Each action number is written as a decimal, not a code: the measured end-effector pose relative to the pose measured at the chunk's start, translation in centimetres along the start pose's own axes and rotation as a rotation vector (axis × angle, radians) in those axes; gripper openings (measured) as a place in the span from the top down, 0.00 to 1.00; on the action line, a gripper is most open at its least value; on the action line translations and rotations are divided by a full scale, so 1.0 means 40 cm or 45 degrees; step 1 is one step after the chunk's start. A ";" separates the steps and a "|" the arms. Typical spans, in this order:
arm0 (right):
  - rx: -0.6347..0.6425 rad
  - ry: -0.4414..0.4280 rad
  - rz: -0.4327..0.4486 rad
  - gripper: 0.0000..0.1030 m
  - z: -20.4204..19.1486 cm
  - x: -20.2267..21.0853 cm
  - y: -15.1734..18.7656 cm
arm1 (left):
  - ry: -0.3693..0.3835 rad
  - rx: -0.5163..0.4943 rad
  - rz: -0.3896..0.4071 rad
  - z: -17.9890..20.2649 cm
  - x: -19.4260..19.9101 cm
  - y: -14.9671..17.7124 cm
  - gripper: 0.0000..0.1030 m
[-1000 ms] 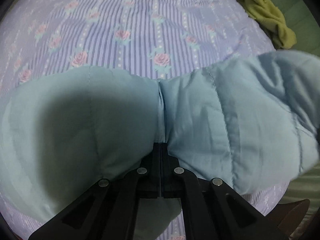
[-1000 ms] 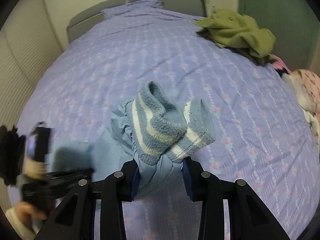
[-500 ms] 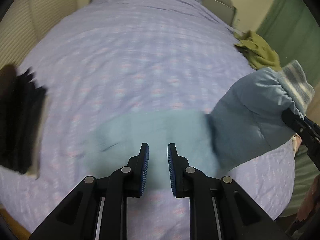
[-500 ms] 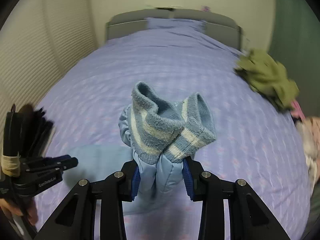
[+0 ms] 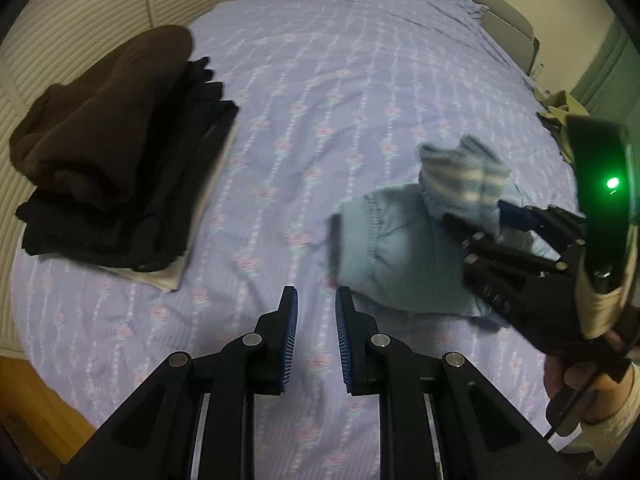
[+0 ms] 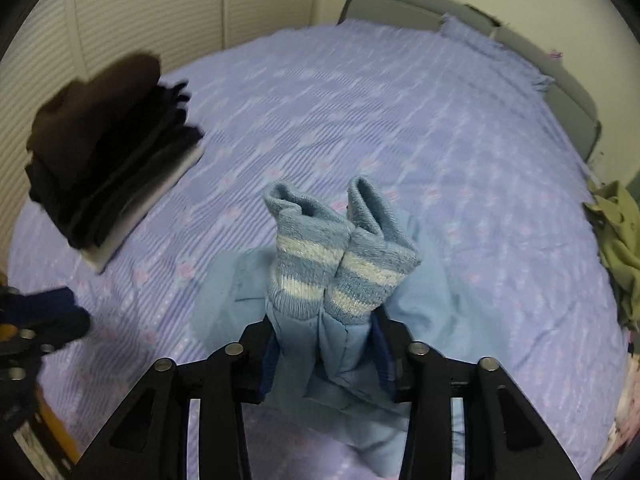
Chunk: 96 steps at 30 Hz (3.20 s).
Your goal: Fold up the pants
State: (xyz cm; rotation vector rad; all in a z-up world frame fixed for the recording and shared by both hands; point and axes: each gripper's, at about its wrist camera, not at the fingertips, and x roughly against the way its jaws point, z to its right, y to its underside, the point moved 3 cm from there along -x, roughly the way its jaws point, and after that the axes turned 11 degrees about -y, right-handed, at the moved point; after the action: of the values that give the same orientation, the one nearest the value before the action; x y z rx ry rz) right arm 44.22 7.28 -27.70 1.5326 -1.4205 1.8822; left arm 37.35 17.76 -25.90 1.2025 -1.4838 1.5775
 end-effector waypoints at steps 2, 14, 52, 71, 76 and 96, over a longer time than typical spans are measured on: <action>0.020 -0.044 -0.027 0.46 -0.017 -0.022 0.001 | -0.005 0.011 -0.004 -0.012 -0.006 0.000 0.80; -0.196 -0.525 0.022 0.34 -0.009 0.098 0.040 | 0.029 0.034 0.097 -0.010 0.035 -0.048 0.60; -0.965 -0.511 -0.070 0.12 0.342 -0.085 0.268 | 0.219 0.447 -0.293 0.101 -0.258 -0.039 0.17; -0.935 -0.452 -0.163 0.11 0.315 -0.185 0.223 | 0.519 0.690 -0.431 0.061 -0.441 0.036 0.02; -0.973 -0.472 -0.165 0.11 0.317 -0.213 0.207 | 0.588 0.774 -0.441 0.070 -0.433 0.019 0.18; -0.854 -0.433 -0.120 0.46 0.284 -0.156 0.129 | 0.459 0.606 -0.348 0.096 -0.306 -0.027 0.49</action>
State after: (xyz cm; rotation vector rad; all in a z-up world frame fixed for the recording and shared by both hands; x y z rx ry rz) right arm 48.85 -2.50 -36.47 1.5536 -1.8313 0.9498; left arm 43.51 15.72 -37.00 1.2242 -0.7040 1.8868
